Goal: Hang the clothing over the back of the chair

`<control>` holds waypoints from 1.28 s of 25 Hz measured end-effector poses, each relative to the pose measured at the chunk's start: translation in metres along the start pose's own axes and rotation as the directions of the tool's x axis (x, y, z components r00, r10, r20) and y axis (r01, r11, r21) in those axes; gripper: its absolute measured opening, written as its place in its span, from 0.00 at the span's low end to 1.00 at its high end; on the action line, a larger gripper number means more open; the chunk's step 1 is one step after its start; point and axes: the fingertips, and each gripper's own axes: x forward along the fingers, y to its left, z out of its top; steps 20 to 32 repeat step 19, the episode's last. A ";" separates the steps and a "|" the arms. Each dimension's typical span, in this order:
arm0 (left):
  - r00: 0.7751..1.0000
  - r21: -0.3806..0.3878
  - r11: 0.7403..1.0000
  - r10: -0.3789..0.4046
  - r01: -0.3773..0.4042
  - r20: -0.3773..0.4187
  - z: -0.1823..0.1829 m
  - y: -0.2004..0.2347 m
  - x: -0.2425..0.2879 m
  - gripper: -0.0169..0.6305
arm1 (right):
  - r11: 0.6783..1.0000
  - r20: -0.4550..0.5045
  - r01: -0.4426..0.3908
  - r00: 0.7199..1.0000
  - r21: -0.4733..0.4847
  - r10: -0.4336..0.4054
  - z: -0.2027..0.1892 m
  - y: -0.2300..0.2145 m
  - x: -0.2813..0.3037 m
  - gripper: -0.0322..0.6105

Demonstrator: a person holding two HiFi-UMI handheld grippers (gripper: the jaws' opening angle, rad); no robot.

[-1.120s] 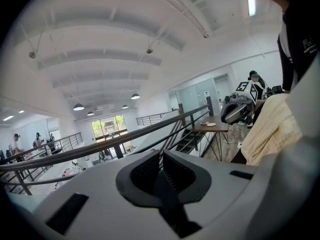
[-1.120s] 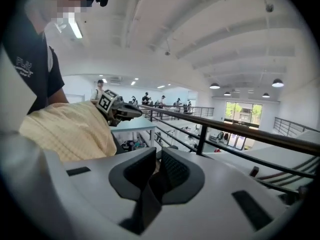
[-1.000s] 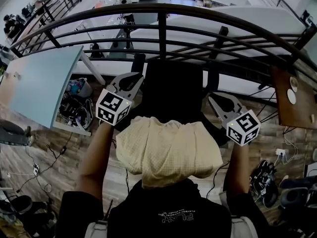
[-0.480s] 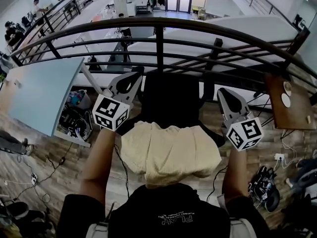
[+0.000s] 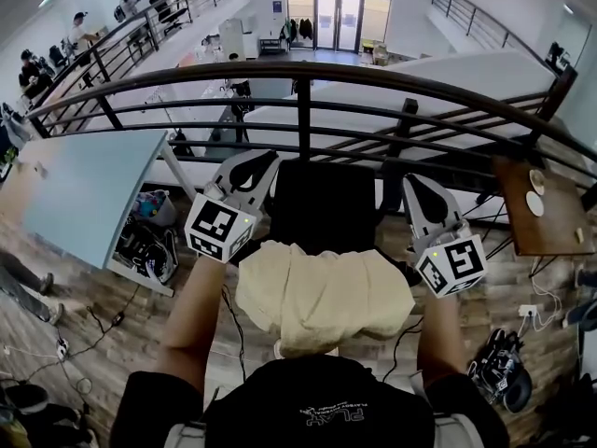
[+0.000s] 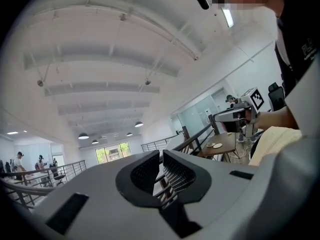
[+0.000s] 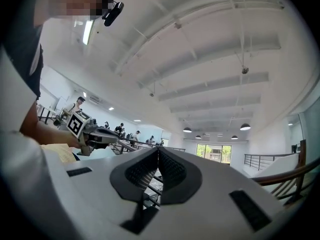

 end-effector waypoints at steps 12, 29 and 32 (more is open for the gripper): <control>1.000 0.002 1.000 0.002 -0.002 0.007 0.007 -0.005 -0.004 0.08 | 0.999 -0.009 -0.039 0.999 -0.029 0.039 0.006 0.012 0.008 0.08; 1.000 -0.003 1.000 -0.006 0.006 -0.003 -0.002 -0.007 -0.016 0.08 | 0.998 -0.044 -0.053 0.998 -0.024 0.052 -0.001 0.029 0.009 0.08; 1.000 -0.003 1.000 -0.006 0.006 -0.003 -0.002 -0.007 -0.016 0.08 | 0.998 -0.044 -0.053 0.998 -0.024 0.052 -0.001 0.029 0.009 0.08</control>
